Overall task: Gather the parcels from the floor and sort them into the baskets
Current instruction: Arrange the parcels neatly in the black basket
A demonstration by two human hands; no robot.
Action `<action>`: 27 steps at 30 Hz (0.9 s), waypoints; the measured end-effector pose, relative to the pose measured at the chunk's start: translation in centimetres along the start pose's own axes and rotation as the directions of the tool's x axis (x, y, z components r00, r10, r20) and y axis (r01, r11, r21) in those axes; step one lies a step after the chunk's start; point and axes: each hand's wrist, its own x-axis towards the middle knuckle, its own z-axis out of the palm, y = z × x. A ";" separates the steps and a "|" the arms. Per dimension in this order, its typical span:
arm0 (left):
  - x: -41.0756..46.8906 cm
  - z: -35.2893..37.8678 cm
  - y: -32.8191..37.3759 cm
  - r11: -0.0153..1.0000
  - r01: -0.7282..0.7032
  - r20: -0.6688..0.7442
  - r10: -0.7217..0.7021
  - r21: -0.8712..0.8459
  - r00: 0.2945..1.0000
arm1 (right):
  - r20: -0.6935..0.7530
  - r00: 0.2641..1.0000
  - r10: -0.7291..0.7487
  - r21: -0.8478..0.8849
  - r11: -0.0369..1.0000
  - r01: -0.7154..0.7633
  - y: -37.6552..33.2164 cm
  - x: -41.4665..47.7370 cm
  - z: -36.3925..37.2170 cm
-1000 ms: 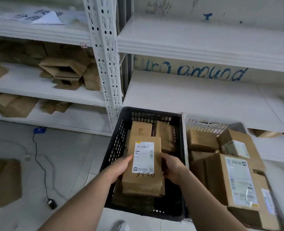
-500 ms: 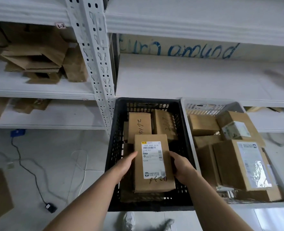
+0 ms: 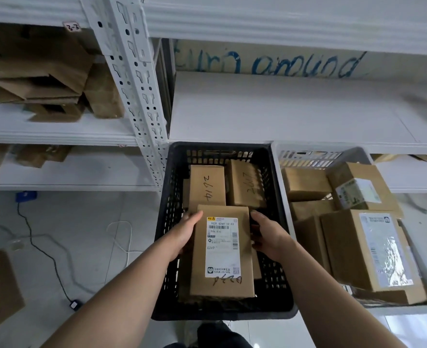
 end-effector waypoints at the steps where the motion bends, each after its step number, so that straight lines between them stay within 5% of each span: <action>1: 0.1 0.1 0.3 1.000 -0.016 -0.009 0.016 0.012 1.000 | 0.013 1.000 0.002 -0.026 1.000 -0.001 -0.4 0.0 0.1; 13: 4.0 -0.2 5.1 0.970 -0.048 -0.218 0.101 0.238 0.971 | -0.087 0.996 -0.021 -0.087 0.996 0.014 -5.7 5.1 -0.4; 22: 8.1 -0.5 6.9 0.928 0.029 -0.214 0.055 0.371 0.975 | -0.166 0.984 -0.057 -0.362 0.932 -0.008 -6.0 10.6 0.3; 27: 8.9 -1.4 7.7 0.925 -0.008 -0.211 0.095 0.380 0.973 | -0.216 0.976 -0.028 -0.280 0.959 -0.034 -6.6 11.7 0.7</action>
